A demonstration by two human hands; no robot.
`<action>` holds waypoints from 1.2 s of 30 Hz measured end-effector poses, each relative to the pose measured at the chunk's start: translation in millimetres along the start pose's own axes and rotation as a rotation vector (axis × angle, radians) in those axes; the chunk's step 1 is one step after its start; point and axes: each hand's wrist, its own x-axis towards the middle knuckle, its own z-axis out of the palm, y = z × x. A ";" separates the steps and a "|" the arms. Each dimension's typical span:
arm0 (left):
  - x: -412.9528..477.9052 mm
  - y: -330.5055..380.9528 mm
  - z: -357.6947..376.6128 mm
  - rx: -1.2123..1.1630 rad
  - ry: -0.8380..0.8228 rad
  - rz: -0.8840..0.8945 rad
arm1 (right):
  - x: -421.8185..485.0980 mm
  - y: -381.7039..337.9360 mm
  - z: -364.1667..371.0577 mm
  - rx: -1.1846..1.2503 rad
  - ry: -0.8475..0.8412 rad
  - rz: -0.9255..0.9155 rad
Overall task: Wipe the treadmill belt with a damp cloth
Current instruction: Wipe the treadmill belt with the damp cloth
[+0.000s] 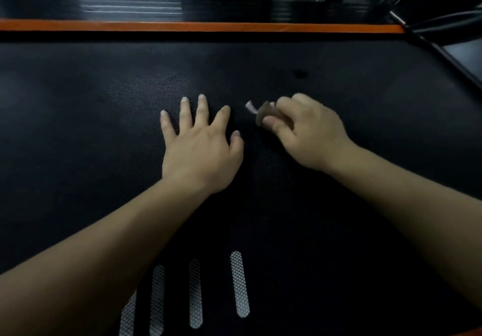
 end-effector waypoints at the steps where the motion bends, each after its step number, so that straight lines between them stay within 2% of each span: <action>1: -0.1 -0.2 -0.6 -0.001 -0.002 0.000 | -1.0 0.0 -0.5 0.000 -0.021 -0.052; 3: 0.5 -0.1 -0.6 -0.002 -0.007 -0.003 | 20.2 19.4 -1.6 -0.109 0.009 -0.049; 6: 2.6 0.6 -1.1 0.002 -0.024 -0.006 | 72.0 53.3 -5.0 -0.151 0.035 0.276; 7: 2.9 0.8 -1.1 0.003 -0.027 -0.006 | 80.9 51.7 -2.7 -0.157 0.054 0.329; 9: 3.3 0.3 -0.8 0.005 -0.018 -0.001 | 80.6 30.3 9.6 -0.144 0.061 0.255; 13: 2.5 -1.1 2.3 0.029 -0.010 -0.002 | 51.7 -3.5 17.7 -0.008 -0.008 -0.053; 15: 4.3 -2.5 2.9 0.030 -0.022 -0.004 | 75.4 28.1 10.1 -0.082 -0.020 0.005; 18: 4.0 -1.4 2.2 0.016 -0.020 -0.006 | 111.3 77.5 -4.8 -0.081 -0.004 0.314; 19: 4.0 -0.4 1.6 0.014 -0.015 -0.010 | 115.2 79.8 -3.9 -0.086 0.023 0.343; 21: 3.6 1.5 0.0 0.021 -0.018 -0.014 | 110.8 64.3 7.3 -0.097 0.037 0.269; 25: 8.3 14.1 -6.3 0.035 -0.074 -0.055 | 80.9 35.0 16.1 -0.048 -0.040 -0.094; 27: 16.9 29.9 -7.1 -0.005 -0.104 -0.120 | 98.2 60.0 9.1 -0.128 -0.013 -0.046; 29: 21.3 42.4 -3.6 -0.020 -0.124 -0.165 | 120.2 89.5 -0.6 -0.169 0.017 0.207; 31: 21.7 45.7 3.1 0.009 -0.094 -0.134 | 129.4 102.4 -3.3 -0.178 0.078 0.349; 33: 19.4 42.6 7.3 0.027 -0.052 -0.072 | 123.9 89.5 6.5 -0.141 0.084 0.291; 36: 17.9 40.9 8.8 0.021 -0.029 -0.058 | 99.0 60.2 16.8 0.026 0.038 0.069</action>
